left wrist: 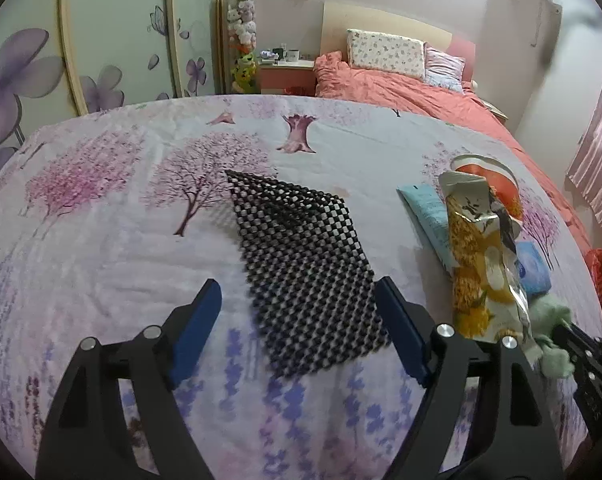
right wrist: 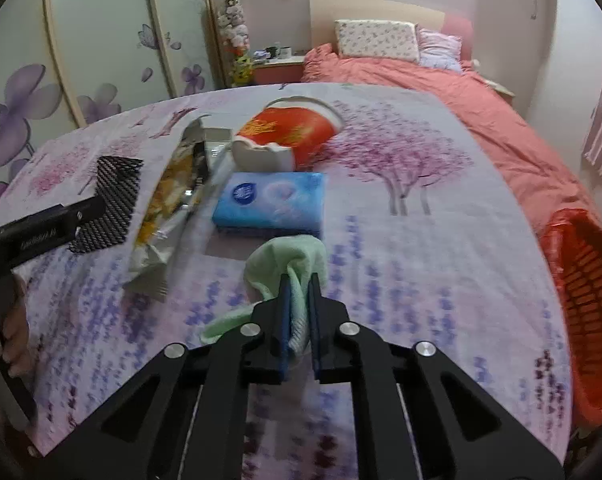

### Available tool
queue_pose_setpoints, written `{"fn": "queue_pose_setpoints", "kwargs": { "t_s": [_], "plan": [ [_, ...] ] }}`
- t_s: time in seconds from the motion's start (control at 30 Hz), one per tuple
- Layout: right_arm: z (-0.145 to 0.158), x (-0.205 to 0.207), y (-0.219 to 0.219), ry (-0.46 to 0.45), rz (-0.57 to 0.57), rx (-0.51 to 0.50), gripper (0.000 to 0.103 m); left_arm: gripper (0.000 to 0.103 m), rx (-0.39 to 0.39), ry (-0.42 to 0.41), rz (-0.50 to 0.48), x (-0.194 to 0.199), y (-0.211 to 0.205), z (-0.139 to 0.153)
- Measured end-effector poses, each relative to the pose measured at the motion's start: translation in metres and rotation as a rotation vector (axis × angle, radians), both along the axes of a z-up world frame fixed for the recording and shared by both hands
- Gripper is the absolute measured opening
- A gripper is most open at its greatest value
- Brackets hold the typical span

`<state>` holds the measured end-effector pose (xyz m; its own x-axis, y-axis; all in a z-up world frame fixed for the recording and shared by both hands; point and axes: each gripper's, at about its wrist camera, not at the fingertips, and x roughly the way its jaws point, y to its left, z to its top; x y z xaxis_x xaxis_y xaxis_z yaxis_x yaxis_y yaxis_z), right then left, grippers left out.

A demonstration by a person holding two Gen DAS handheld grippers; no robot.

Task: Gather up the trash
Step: 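Grasp the black mesh cloth with the left gripper while the right gripper grasps the light green cloth, then hold the black mesh cloth and light green cloth lifted above the bed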

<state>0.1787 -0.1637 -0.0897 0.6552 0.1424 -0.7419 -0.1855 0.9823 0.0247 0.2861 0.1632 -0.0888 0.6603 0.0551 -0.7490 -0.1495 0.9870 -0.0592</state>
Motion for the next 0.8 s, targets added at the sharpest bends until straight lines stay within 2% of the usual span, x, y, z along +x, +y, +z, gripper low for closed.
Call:
{"fn": "queue_pose_setpoints", "kwargs": {
  "t_s": [0.2, 0.47, 0.57, 0.63, 0.7, 0.8],
  "plan": [
    [0.0, 0.013, -0.035, 0.0, -0.145, 0.002, 0.007, 0.078, 0.005, 0.035, 0.021, 0.019, -0.004, -0.007],
    [-0.003, 0.015, -0.039, 0.011, -0.141, 0.029, 0.007, 0.074, 0.068, 0.089, 0.023, 0.045, -0.015, -0.013],
    [-0.003, 0.014, -0.045, 0.016, -0.141, 0.05, 0.007, 0.061, 0.07, 0.082, 0.022, 0.045, -0.015, -0.013],
    [-0.004, 0.014, -0.045, 0.017, -0.141, 0.053, 0.007, 0.045, 0.075, 0.074, 0.022, 0.042, -0.014, -0.012],
    [-0.004, 0.014, -0.047, 0.018, -0.141, 0.057, 0.007, 0.035, 0.078, 0.069, 0.018, 0.038, -0.01, -0.011],
    [-0.004, 0.016, -0.048, 0.022, -0.143, 0.057, 0.008, 0.032, 0.04, 0.063, 0.012, 0.033, 0.001, -0.011]
  ]
}}
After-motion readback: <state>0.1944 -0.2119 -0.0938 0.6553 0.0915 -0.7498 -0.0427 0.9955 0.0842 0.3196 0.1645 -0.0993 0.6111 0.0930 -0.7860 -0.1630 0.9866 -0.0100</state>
